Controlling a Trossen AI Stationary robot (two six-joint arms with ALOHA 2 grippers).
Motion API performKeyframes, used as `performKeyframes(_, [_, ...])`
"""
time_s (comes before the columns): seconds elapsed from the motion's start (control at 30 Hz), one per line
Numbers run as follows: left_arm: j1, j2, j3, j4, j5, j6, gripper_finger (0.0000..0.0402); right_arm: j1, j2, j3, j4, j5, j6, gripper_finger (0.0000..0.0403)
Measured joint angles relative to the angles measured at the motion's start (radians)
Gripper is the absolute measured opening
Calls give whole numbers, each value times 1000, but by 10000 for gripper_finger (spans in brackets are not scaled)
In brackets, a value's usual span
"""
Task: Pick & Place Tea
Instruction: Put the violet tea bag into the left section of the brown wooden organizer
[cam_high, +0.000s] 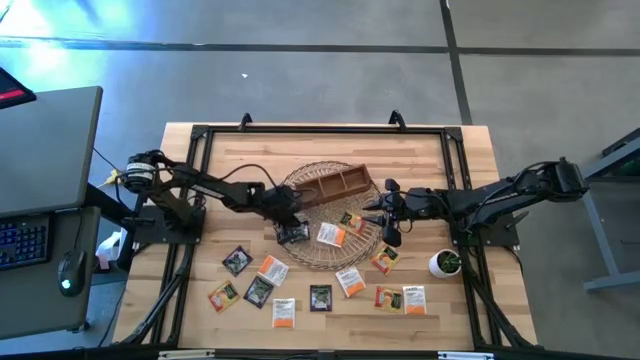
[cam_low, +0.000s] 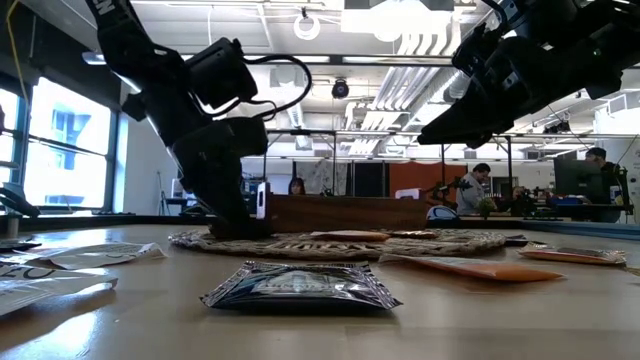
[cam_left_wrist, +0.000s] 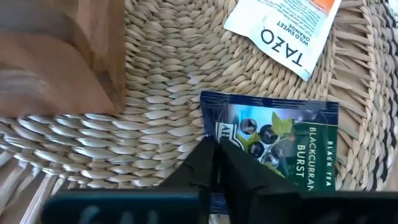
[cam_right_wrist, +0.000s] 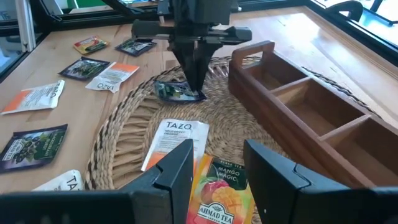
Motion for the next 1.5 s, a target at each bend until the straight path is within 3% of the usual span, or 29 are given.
performKeyframes(0.3, [7,-57,20,-32,-14,-28,3,0,0,0,0,0,0,138])
performKeyframes(0.63, [0,-85,209,-171,-109,7,1,0,0,0,0,0,0,138])
performKeyframes(0.77, [-14,-86,286,-221,-231,63,1,0,0,0,1,-1,-1,138])
performKeyframes(0.9, [-13,-88,347,-262,-453,82,0,0,0,0,2,-1,-2,138])
performKeyframes(1.13, [-13,-88,367,-301,-730,115,0,0,0,0,3,-1,-2,138])
performKeyframes(1.27, [-12,-88,367,-311,-800,116,0,0,0,0,3,-1,-2,138])
performKeyframes(1.5, [-13,-74,369,-314,-805,137,0,0,0,0,3,-1,-3,138])
